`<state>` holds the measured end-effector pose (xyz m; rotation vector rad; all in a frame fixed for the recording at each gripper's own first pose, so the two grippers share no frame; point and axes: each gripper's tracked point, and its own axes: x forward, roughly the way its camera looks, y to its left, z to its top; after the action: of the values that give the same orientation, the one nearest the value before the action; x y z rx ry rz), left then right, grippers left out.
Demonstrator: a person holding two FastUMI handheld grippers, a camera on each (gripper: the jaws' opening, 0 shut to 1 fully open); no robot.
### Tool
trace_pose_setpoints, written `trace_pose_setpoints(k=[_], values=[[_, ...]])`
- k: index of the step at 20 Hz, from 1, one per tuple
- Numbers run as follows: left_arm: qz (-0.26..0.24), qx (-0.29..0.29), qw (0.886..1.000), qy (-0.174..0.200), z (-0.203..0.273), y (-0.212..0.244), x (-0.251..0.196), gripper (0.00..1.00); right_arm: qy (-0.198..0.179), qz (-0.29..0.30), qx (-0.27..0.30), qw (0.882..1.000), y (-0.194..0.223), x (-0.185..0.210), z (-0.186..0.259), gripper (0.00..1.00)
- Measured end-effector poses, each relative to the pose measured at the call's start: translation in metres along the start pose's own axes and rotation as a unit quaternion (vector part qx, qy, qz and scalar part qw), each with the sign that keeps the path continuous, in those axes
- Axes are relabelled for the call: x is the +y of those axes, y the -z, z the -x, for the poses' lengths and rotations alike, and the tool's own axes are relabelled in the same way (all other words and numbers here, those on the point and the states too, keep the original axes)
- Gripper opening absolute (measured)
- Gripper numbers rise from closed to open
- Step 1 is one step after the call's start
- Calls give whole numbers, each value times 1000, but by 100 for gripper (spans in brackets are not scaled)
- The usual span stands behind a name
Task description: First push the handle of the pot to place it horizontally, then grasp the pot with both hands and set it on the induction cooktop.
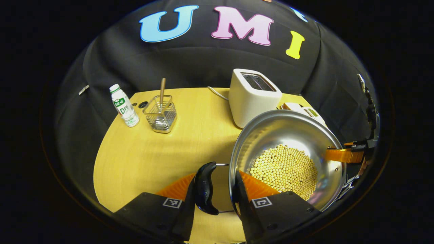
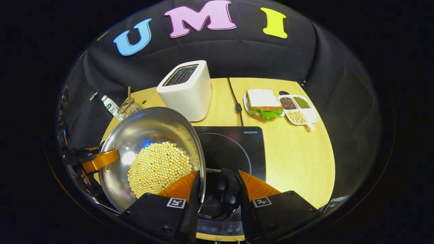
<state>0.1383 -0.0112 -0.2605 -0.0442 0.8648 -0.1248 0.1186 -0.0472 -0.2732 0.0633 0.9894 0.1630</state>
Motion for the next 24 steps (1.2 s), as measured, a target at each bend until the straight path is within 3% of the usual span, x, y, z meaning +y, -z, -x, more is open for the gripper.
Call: trace_pose_setpoints(k=[3,6,7,8,11,12,13,14,15,24], values=[[1,2,1000,6,-12,-3,-24,60,5,-3,-3,1000,-2,-26,-3,55],[2,4,1000,9,-23,-6,-42,60,8,-9,-3,1000,-4,-46,-9,55],[1,4,1000,9,-27,-6,-48,59,9,-10,-3,1000,-4,-52,-11,51],[-1,5,1000,10,-31,-6,-53,60,10,-11,-2,1000,-3,-57,-13,55],[-7,8,1000,9,-43,-7,-64,59,12,-17,5,1000,-1,-70,-21,55],[-9,8,1000,9,-45,-8,-66,60,12,-18,6,1000,-1,-72,-24,51],[-10,8,1000,8,-48,-9,-68,60,12,-20,7,1000,-1,-75,-26,55],[-10,6,1000,9,-50,-10,-69,60,13,-21,7,1000,-2,-77,-28,51],[-10,5,1000,9,-53,-11,-71,59,13,-21,6,1000,-3,-78,-30,55],[-12,-7,1000,9,-66,-16,-70,60,15,-18,3,1000,-8,-80,-43,55]])
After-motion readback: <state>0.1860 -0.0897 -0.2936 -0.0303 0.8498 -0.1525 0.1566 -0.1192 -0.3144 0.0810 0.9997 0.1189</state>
